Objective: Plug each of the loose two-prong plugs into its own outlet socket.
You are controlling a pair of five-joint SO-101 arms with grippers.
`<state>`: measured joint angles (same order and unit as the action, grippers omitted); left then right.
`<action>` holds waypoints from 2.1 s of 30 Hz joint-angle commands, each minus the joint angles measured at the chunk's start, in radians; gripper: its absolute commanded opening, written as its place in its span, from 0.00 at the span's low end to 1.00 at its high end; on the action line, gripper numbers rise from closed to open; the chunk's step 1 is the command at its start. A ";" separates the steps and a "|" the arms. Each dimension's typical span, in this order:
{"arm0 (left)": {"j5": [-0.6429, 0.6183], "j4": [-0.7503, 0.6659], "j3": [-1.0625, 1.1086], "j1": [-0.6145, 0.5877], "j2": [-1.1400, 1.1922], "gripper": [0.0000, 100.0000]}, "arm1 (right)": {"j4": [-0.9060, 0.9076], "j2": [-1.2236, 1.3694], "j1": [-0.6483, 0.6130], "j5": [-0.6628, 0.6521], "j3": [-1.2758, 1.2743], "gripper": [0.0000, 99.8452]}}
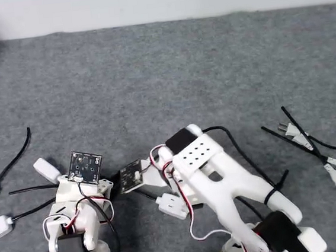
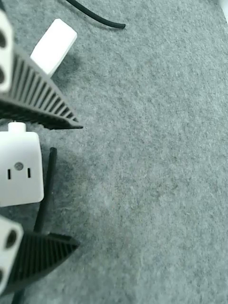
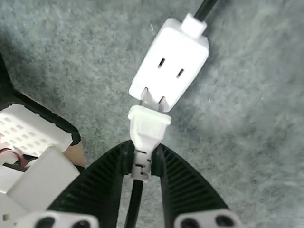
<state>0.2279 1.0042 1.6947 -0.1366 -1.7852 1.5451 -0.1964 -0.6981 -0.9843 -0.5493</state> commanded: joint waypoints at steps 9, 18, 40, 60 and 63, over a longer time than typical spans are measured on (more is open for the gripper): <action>0.008 0.003 -0.010 0.002 -0.002 0.33 | -0.104 0.084 -0.065 0.069 0.009 0.01; 0.008 0.002 -0.018 -0.034 -0.008 0.33 | -0.016 0.084 -0.153 0.150 0.149 0.01; -0.112 0.003 -0.093 -0.224 -0.008 0.33 | 0.093 0.084 -0.205 0.216 0.216 0.15; -0.135 0.048 -0.113 -0.311 -0.008 0.33 | 0.070 0.085 -0.208 0.183 0.175 0.15; -0.135 0.060 -0.114 -0.328 -0.008 0.33 | 0.036 0.084 -0.208 0.183 0.140 0.14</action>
<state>0.0974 1.0472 1.6303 -0.4511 -1.7852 1.6126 -0.1028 -0.9022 -0.7910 -0.4051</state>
